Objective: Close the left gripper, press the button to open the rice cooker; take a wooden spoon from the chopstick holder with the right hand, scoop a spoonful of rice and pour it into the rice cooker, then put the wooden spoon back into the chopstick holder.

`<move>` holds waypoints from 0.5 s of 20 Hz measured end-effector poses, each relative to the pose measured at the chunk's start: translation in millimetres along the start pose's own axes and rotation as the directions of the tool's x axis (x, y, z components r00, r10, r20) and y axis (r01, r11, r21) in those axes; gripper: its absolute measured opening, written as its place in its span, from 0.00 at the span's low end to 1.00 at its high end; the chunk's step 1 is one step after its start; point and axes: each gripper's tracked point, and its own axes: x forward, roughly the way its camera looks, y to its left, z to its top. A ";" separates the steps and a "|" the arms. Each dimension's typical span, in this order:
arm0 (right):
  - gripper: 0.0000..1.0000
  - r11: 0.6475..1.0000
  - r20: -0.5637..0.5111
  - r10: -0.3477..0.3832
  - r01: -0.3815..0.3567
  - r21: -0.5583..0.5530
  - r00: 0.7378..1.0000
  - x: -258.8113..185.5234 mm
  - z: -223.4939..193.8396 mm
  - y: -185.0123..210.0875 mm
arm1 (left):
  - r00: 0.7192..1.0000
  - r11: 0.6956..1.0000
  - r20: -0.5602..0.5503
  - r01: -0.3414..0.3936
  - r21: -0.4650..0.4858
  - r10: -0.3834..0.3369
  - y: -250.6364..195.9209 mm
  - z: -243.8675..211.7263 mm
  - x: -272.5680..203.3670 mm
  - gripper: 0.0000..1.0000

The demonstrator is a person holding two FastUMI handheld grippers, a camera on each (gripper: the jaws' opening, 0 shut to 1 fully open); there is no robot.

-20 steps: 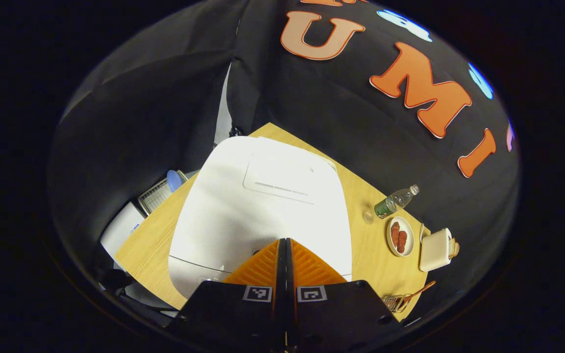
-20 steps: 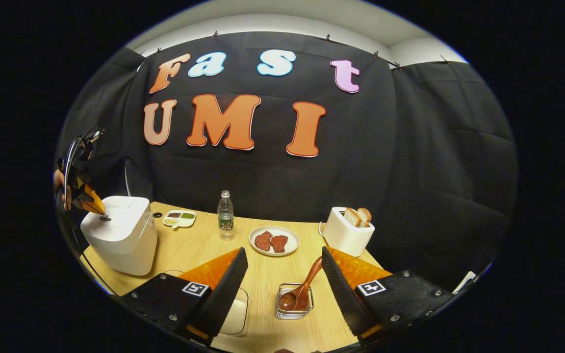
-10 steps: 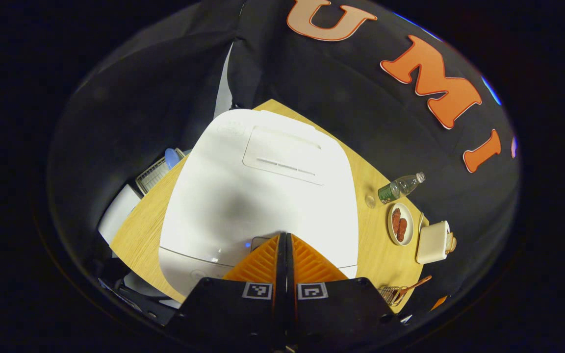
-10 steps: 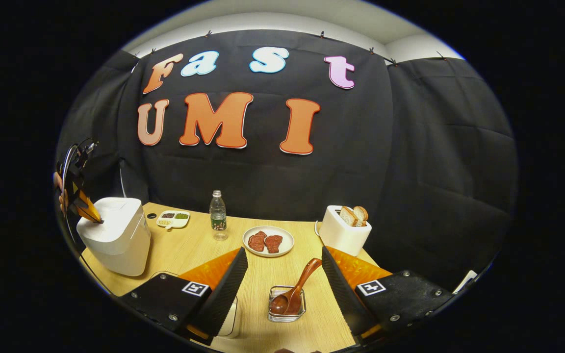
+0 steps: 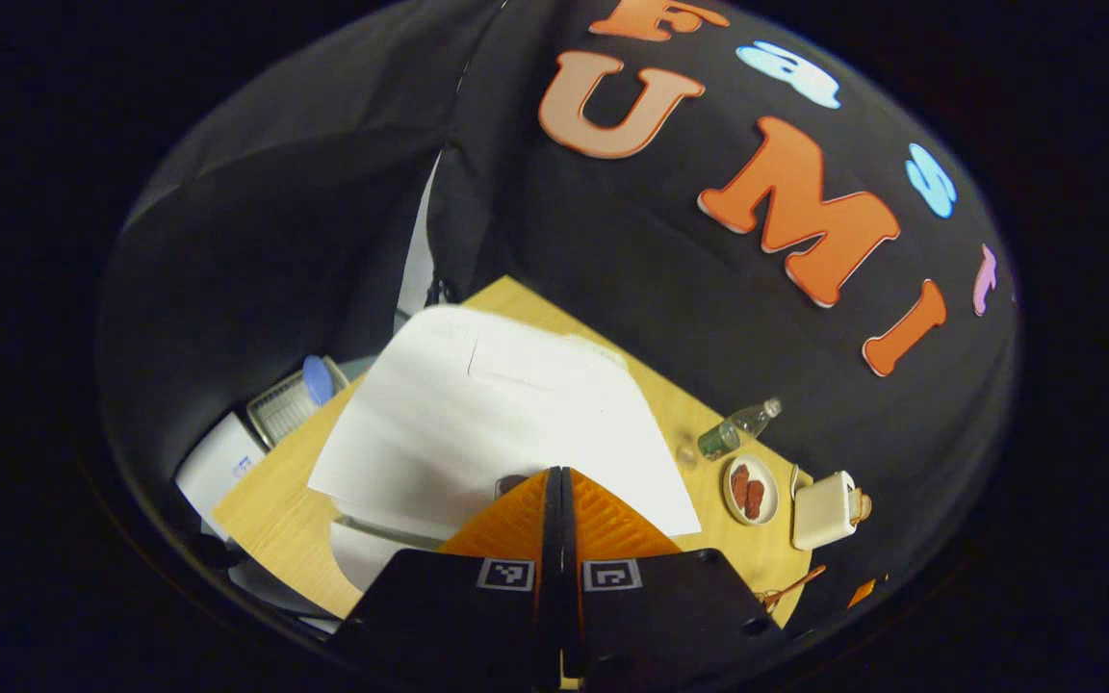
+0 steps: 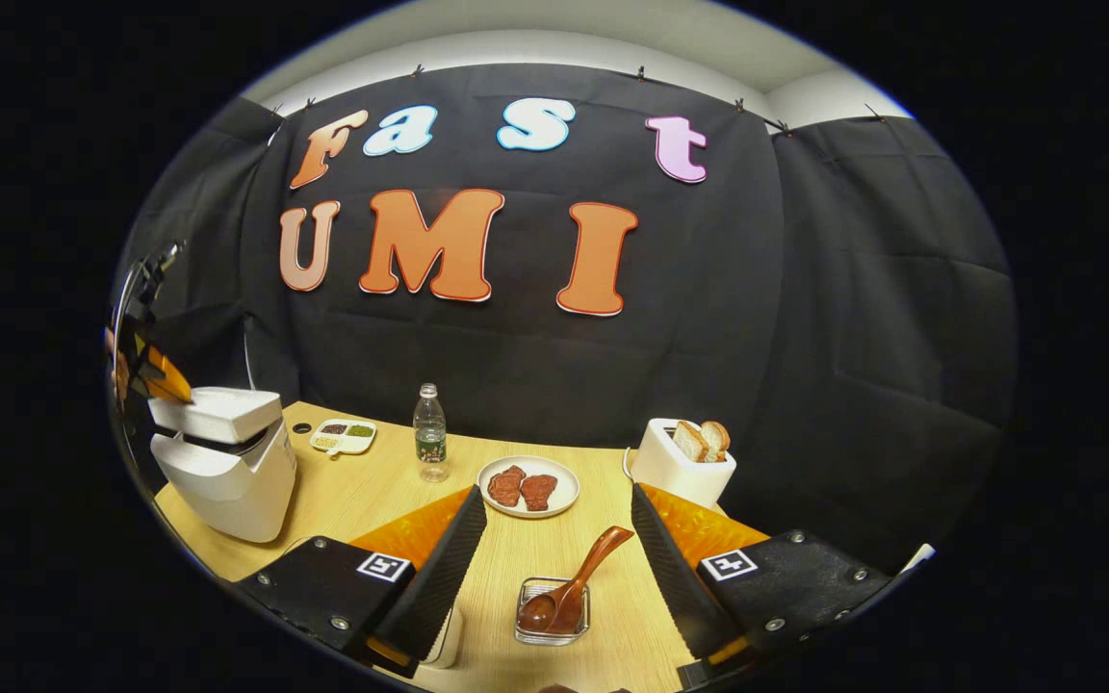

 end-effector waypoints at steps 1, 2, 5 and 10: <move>0.94 1.000 -0.005 0.004 -0.004 0.006 1.000 0.9 -1.3 -2.3 | 0.998 1.000 0.056 -0.005 0.017 0.004 -2.9 14.8 -4.8 0.02; 0.94 1.000 -0.010 0.011 -0.011 0.014 1.000 2.9 -3.5 -2.6 | 0.993 0.999 0.114 -0.014 0.037 0.010 -6.2 29.4 -9.7 0.05; 0.94 0.999 -0.041 0.016 -0.015 0.036 0.999 10.1 -12.8 -8.1 | 0.962 0.992 0.271 -0.050 0.113 0.017 -14.3 61.4 -30.0 0.05; 0.94 0.998 -0.109 0.021 -0.015 0.056 0.994 23.8 -37.4 -20.7 | 0.925 0.977 0.380 -0.064 0.204 -0.019 -34.0 61.7 -69.8 0.05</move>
